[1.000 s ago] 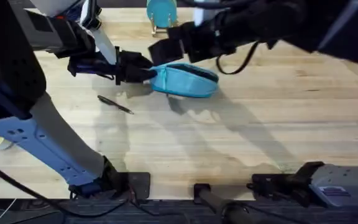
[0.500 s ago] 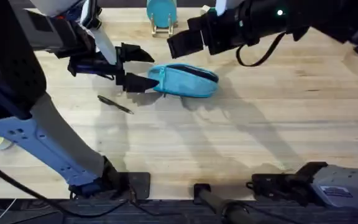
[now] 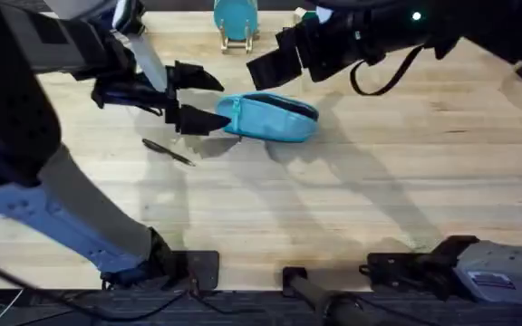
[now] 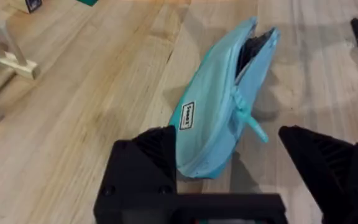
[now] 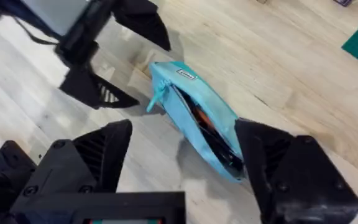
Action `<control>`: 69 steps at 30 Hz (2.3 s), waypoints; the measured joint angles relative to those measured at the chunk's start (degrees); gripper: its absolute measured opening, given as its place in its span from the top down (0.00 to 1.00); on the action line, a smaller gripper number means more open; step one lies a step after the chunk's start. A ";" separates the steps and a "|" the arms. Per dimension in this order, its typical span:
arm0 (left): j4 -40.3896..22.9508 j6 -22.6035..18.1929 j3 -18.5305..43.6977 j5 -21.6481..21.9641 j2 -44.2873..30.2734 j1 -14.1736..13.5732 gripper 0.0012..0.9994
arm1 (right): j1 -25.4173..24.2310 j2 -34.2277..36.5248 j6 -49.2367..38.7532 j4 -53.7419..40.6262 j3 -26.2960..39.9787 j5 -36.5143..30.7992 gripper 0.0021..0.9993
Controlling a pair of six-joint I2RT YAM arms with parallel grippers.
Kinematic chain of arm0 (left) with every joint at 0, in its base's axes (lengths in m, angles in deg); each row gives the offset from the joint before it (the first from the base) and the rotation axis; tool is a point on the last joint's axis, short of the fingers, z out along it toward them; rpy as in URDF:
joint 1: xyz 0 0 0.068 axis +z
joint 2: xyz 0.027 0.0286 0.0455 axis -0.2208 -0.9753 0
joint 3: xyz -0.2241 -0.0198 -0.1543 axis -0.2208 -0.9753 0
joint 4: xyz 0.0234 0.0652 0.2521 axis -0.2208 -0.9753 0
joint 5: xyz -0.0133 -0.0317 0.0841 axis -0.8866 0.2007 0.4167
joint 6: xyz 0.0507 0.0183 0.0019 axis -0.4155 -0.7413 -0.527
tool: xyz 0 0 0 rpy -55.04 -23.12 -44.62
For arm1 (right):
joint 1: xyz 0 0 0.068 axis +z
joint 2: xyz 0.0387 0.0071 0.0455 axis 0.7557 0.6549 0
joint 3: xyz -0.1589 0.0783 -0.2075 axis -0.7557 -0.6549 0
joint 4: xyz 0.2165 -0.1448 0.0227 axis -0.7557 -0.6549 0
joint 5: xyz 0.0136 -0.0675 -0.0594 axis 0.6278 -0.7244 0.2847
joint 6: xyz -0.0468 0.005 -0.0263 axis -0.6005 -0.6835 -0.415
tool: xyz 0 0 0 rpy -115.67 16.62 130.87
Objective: Unzip the bag, pick up the pens from the table one at a time and place them inside, then zip the bag closed.
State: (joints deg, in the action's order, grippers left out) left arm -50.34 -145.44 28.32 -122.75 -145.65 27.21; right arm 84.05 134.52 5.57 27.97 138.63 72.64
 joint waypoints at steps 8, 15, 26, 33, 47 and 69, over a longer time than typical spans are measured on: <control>-3.64 -0.07 0.09 6.50 14.76 0.11 0.00 | 0.00 0.00 -0.34 -0.22 0.00 -0.20 0.00; -9.30 0.48 0.26 11.89 26.12 0.11 0.00 | 0.00 -0.76 -2.48 -1.92 0.00 -0.20 0.00; -10.84 17.52 0.26 21.62 38.74 0.11 0.00 | 0.00 -5.85 -9.87 -8.80 0.00 -0.66 0.03; -11.10 26.53 0.26 25.17 47.52 0.11 0.00 | 0.00 -6.25 -11.72 -14.63 0.00 -3.16 0.11; -11.72 29.03 0.26 26.05 53.57 0.11 0.01 | -0.05 -6.25 -18.42 -19.06 0.00 -4.94 0.97; -11.89 29.05 0.26 26.08 53.57 0.11 0.00 | -5.97 -3.19 -40.91 -21.57 0.00 -5.53 0.97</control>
State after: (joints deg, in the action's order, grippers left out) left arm -62.23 -116.39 28.58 -96.67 -92.07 27.32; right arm 78.08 131.34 -35.34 6.40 138.63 67.11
